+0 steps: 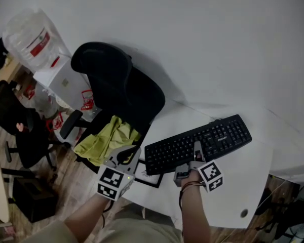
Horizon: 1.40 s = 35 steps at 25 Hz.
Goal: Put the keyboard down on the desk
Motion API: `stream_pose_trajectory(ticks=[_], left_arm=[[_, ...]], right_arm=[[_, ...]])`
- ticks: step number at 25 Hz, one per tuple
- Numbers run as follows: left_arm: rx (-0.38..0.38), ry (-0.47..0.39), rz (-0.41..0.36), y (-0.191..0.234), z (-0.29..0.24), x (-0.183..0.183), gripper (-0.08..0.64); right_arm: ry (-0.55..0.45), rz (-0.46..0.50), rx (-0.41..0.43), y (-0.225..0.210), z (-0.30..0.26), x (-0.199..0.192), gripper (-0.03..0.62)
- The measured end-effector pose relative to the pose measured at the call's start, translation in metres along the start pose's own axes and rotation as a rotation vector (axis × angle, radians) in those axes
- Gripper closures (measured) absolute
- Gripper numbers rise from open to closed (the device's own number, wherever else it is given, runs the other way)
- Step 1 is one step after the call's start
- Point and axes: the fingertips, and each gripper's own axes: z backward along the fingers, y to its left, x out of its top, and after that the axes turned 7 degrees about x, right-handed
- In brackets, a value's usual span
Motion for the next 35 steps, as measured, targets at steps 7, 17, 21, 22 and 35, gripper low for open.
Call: stream_pose_trajectory(ticks=[7, 17, 21, 22, 35], left_arm=[[-0.016, 0.075, 0.058, 0.013, -0.031, -0.049, 0.534], [-0.001, 0.109, 0.084, 0.024, -0.049, -0.076, 0.534], [-0.003, 0.127, 0.091, 0.024, -0.054, -0.083, 0.534], [-0.001, 0.128, 0.092, 0.026, -0.055, -0.085, 0.534], [0.008, 0.126, 0.111, 0.023, -0.063, -0.079, 0.534]], right_arm=[[0.014, -0.159, -0.016, -0.036, -0.032, -0.031, 0.488], [0.032, -0.196, -0.067, -0.081, -0.063, -0.055, 0.486], [0.034, -0.192, -0.071, -0.091, -0.076, -0.051, 0.483], [0.039, -0.192, -0.070, -0.092, -0.079, -0.052, 0.482], [0.059, -0.192, -0.149, -0.104, -0.100, -0.059, 0.440]])
